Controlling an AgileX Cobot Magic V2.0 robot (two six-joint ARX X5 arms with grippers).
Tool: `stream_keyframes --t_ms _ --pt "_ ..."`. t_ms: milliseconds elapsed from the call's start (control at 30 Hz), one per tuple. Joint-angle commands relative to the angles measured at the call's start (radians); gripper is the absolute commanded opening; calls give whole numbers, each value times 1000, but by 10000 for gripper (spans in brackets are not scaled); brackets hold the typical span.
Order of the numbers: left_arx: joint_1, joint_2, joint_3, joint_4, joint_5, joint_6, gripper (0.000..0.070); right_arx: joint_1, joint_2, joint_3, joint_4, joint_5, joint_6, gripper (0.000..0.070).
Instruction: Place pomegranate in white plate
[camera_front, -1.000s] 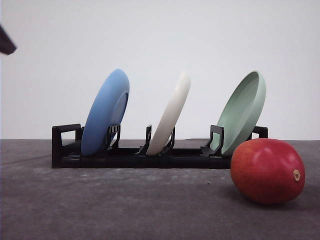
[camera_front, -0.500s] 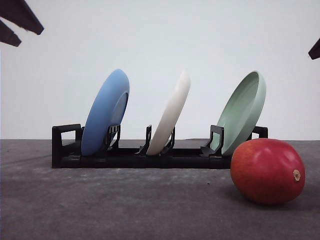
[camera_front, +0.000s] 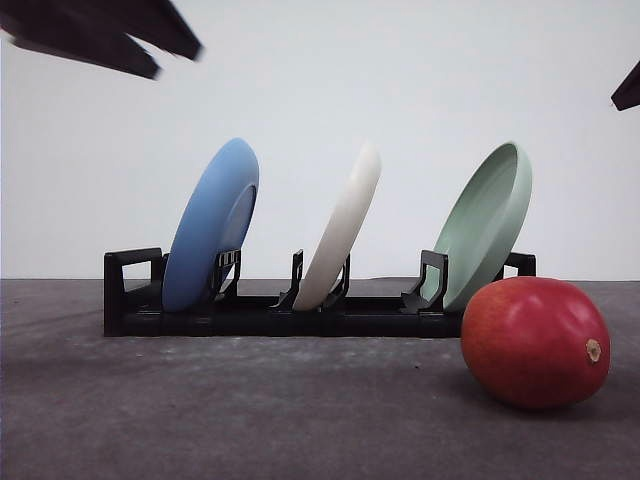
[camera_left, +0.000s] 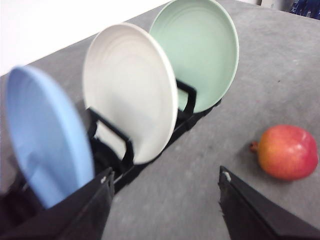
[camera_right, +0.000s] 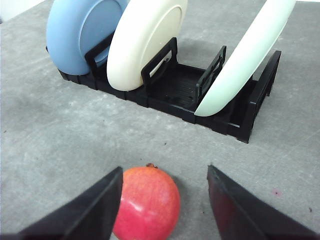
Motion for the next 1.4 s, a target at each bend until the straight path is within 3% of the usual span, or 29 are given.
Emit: stream_keyframes --t_ms 0,333,567,733,1033,1233,1367 --pt "-24 48 16 61 -20 10 382 4 1 17 11 -2 -7 339" --pt "-134 346 60 347 -118 -2 382 4 1 17 11 0 -8 339" --pt "-158 565 210 357 -162 -3 381 4 1 17 11 0 -8 339" --pt "-158 712 323 358 -196 -50 381 4 1 17 11 0 -8 338" --pt "-158 837 427 342 -255 -55 376 4 1 17 11 0 -10 339" --pt "-158 825 427 333 -275 -56 213 4 1 17 11 0 -11 338" --pt "-164 807 427 312 -275 -56 140 4 1 17 11 0 -11 339"
